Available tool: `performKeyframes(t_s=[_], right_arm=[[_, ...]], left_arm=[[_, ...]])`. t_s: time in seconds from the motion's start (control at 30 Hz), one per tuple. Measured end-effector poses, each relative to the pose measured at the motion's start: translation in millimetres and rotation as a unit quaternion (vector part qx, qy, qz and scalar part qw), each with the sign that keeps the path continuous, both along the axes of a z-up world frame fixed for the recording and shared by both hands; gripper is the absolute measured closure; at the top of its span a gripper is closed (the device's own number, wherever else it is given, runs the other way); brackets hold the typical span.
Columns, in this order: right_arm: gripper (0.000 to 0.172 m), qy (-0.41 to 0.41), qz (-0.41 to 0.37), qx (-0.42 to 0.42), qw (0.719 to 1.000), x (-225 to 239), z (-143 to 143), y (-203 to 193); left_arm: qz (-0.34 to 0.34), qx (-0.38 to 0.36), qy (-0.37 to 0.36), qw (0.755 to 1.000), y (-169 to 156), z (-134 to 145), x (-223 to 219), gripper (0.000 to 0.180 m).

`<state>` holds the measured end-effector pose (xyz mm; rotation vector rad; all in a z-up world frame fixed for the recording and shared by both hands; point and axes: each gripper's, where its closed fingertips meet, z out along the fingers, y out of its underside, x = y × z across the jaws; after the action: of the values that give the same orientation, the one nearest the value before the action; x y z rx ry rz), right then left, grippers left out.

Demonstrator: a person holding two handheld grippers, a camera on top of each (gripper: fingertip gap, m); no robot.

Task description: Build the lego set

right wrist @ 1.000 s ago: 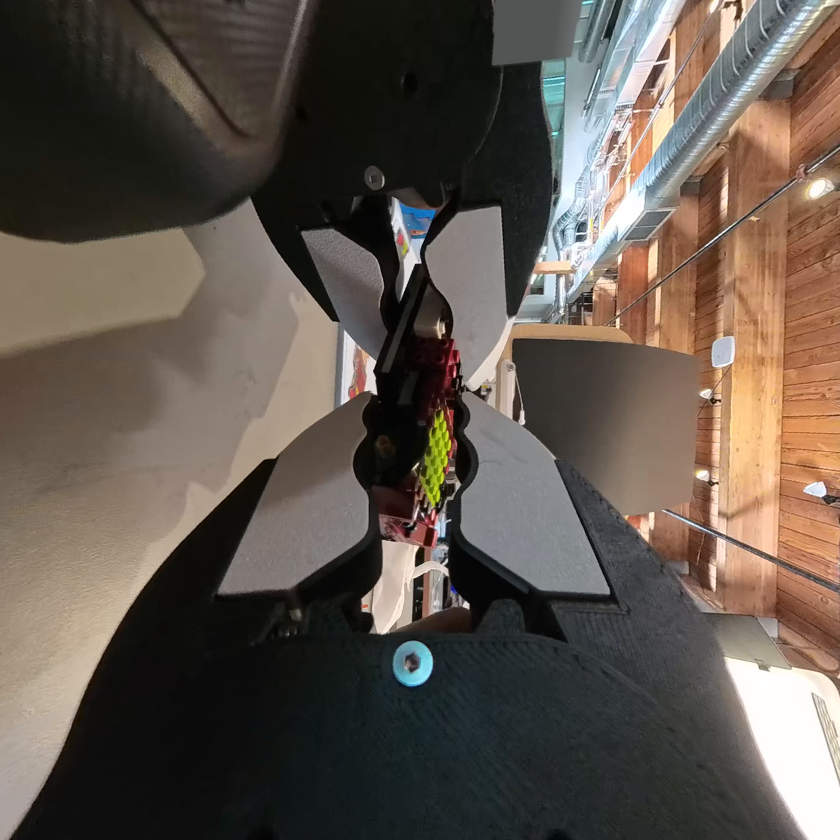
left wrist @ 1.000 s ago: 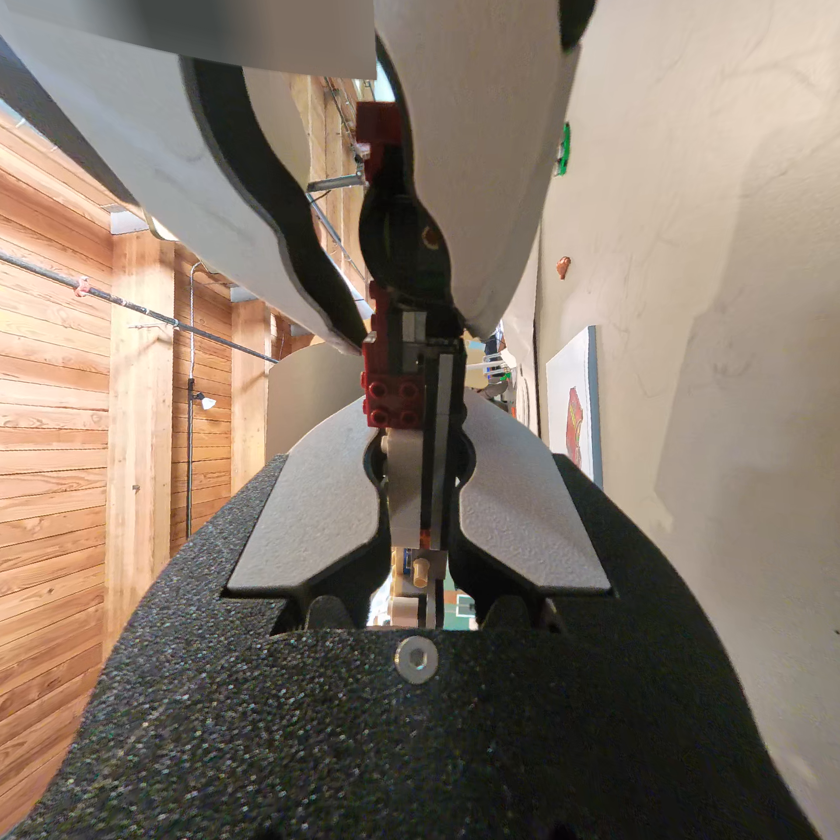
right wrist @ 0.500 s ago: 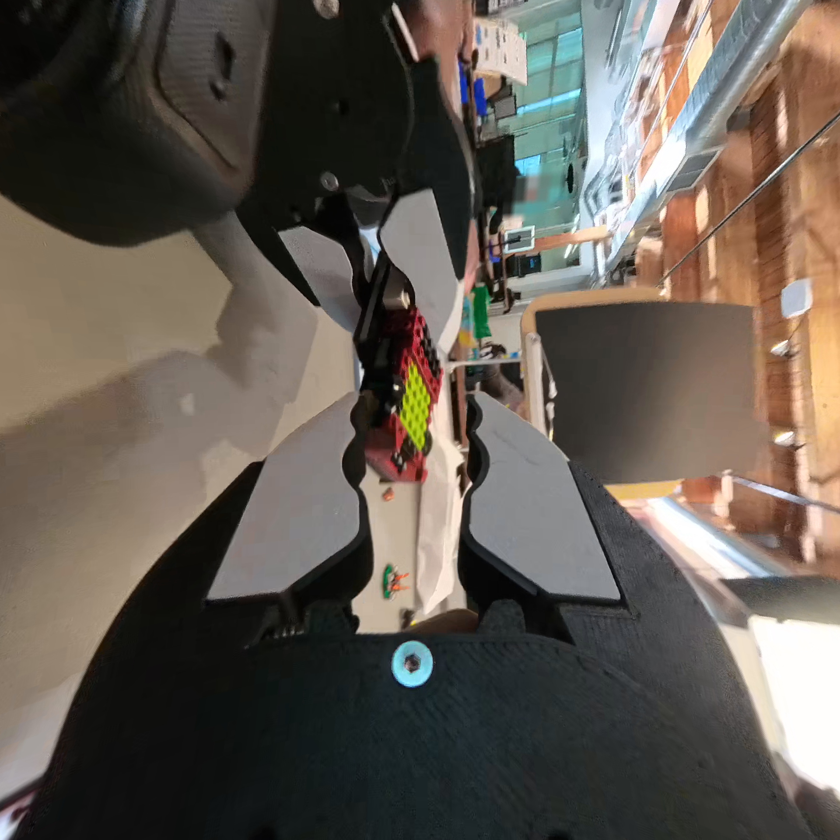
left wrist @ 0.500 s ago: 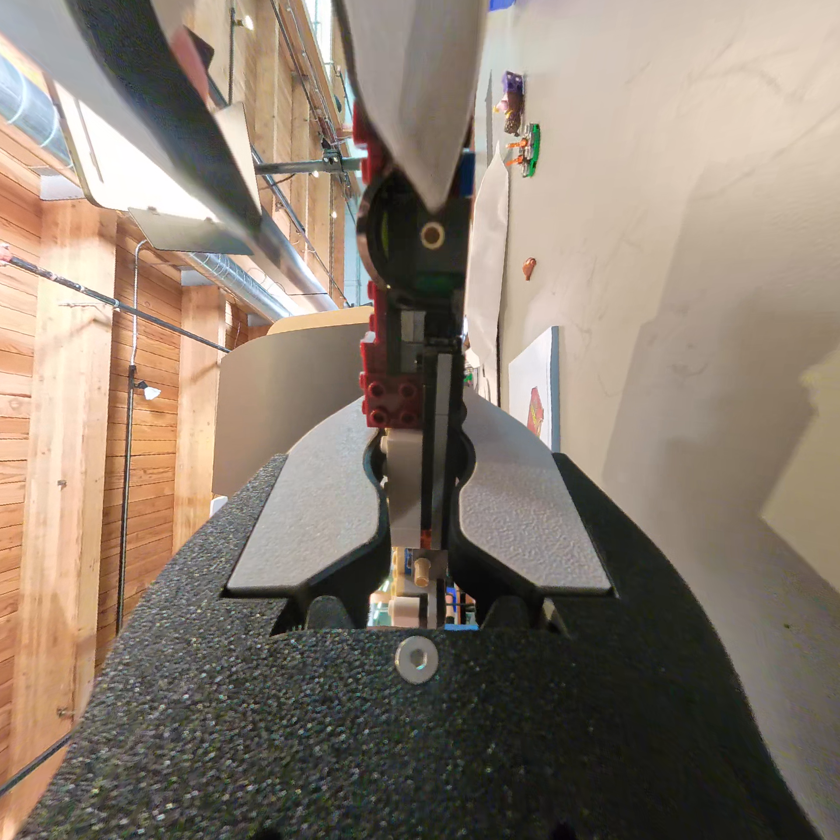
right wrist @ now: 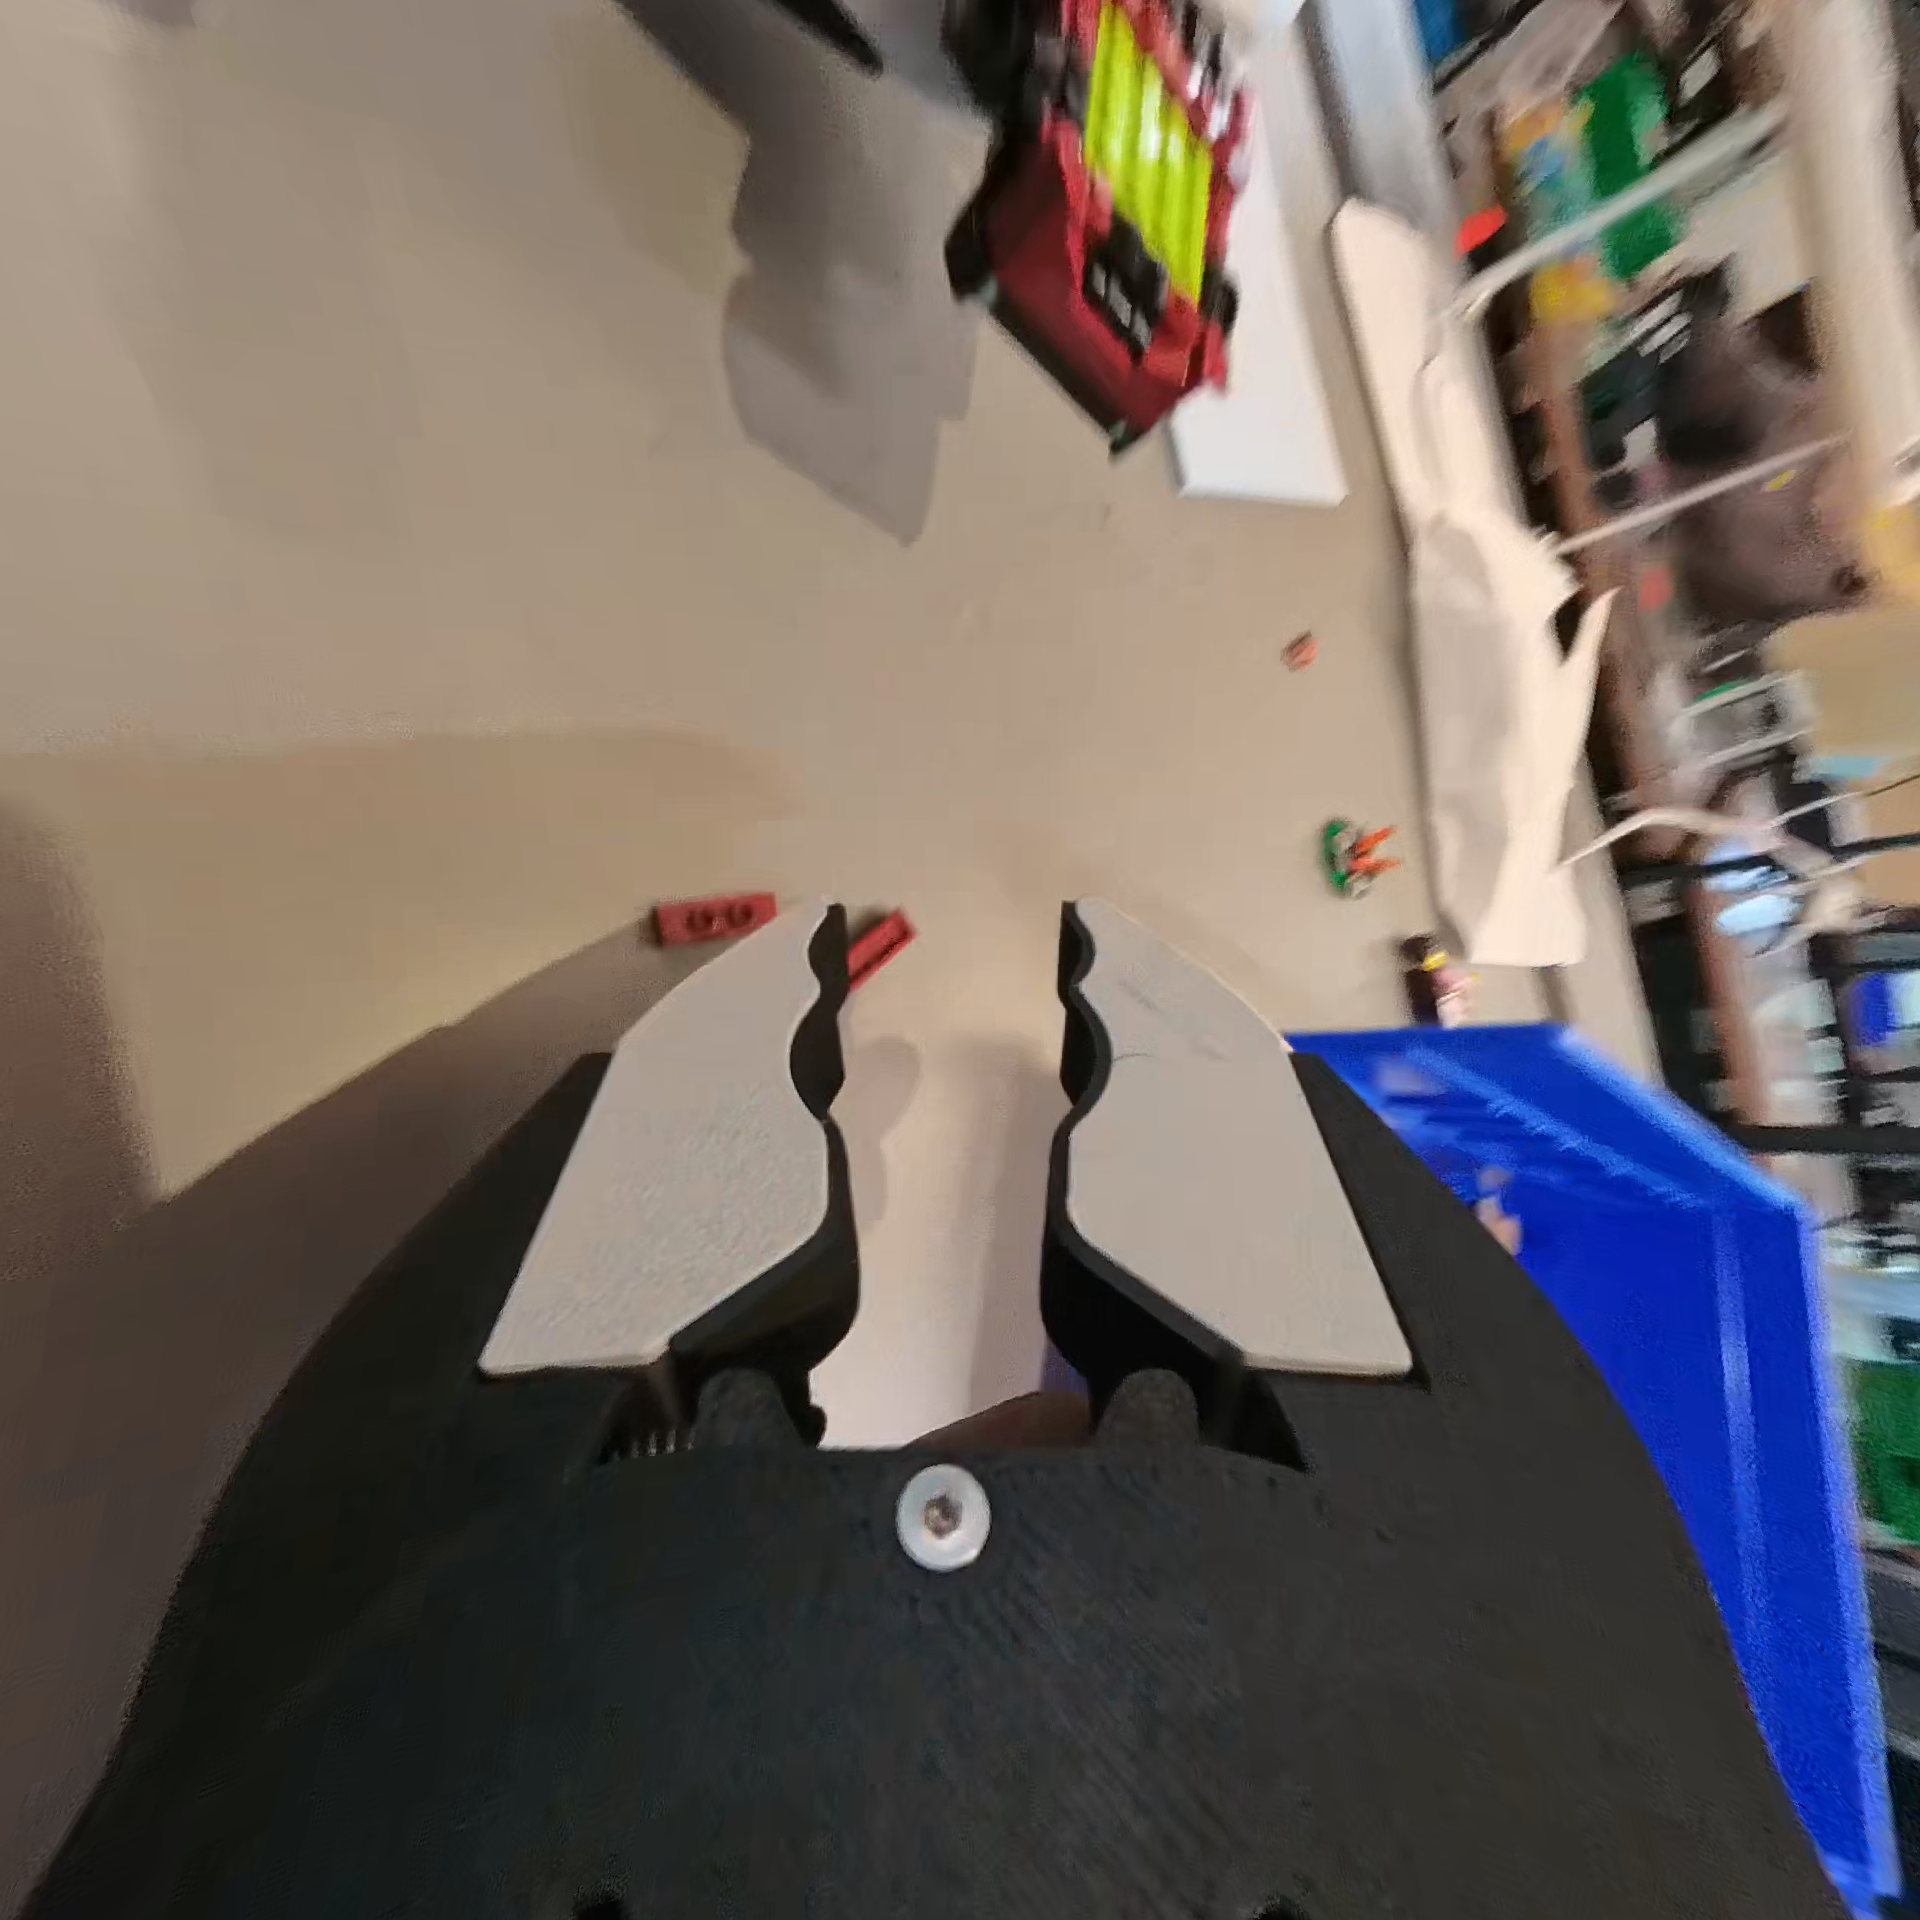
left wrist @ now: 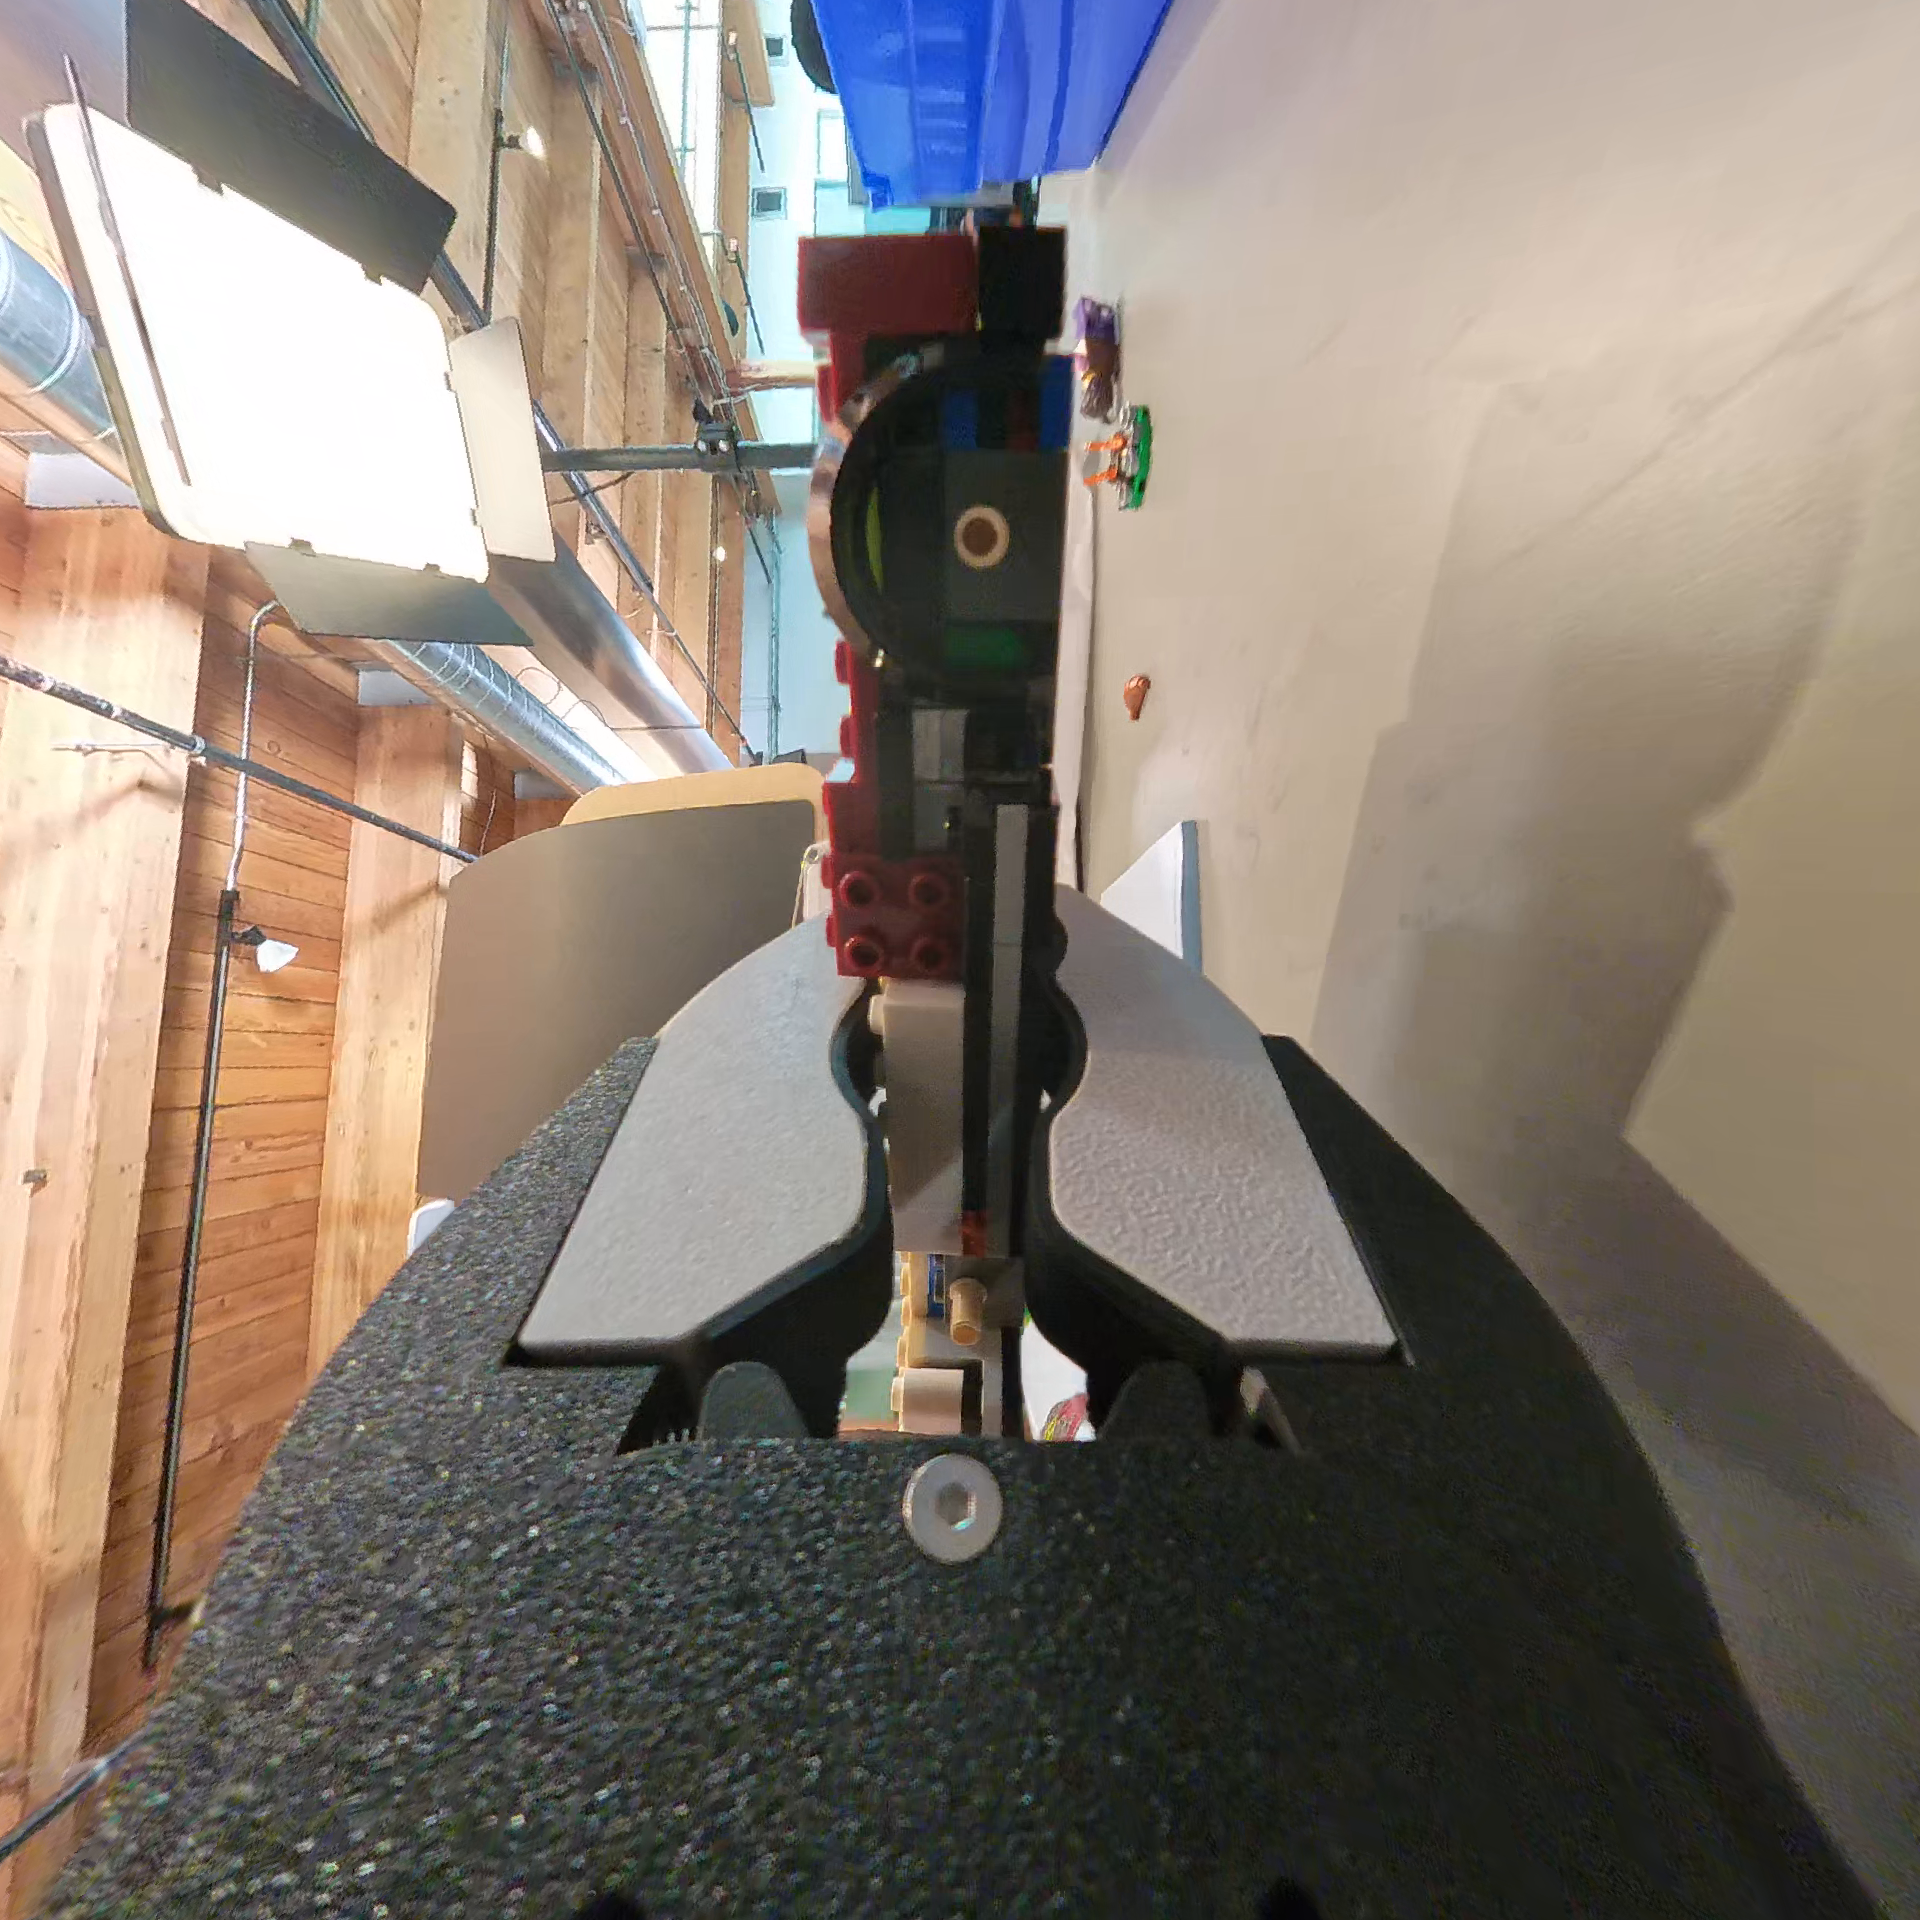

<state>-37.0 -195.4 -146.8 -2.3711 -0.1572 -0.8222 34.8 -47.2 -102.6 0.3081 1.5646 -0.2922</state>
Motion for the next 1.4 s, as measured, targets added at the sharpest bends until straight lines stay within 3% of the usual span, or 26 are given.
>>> performKeyframes(t_s=[0.3,0.53,0.73,0.83,0.93,1.03,1.13,1.27,1.4], right_arm=[[0.14,0.145,-0.026,-0.021,0.989,0,-26,-10],[0.156,0.164,-0.065,-0.01,0.984,14,-28,-8],[0.153,0.211,-0.099,0.021,0.972,13,-28,-6],[0.16,0.223,-0.114,0.024,0.968,15,-29,-5],[0.163,0.185,-0.109,0.005,0.977,20,-27,-3],[0.163,0.039,-0.075,0.0,0.996,33,-4,5],[0.16,-0.072,-0.032,-0.001,0.997,30,17,16],[0.151,-0.079,-0.019,0.028,0.996,25,26,19],[0.15,-0.057,-0.042,0.012,0.997,31,14,8]], left_arm=[[-0.037,0.011,0.022,0.999,-11,-10,-7,0.155],[-0.032,0.005,0.026,0.999,-7,-9,-6,0.155],[-0.033,0.005,0.03,0.999,-7,-9,-7,0.155],[-0.035,0.004,0.032,0.999,-8,-9,-9,0.155],[-0.036,0.005,0.03,0.999,-9,-9,-10,0.155],[-0.033,0.006,0.029,0.999,-7,-8,-10,0.155],[-0.029,0.003,0.028,0.999,-6,-6,-10,0.155],[-0.025,0.001,0.03,0.999,-4,-6,-10,0.155],[-0.024,-0.002,0.033,0.999,-3,-6,-11,0.155]])
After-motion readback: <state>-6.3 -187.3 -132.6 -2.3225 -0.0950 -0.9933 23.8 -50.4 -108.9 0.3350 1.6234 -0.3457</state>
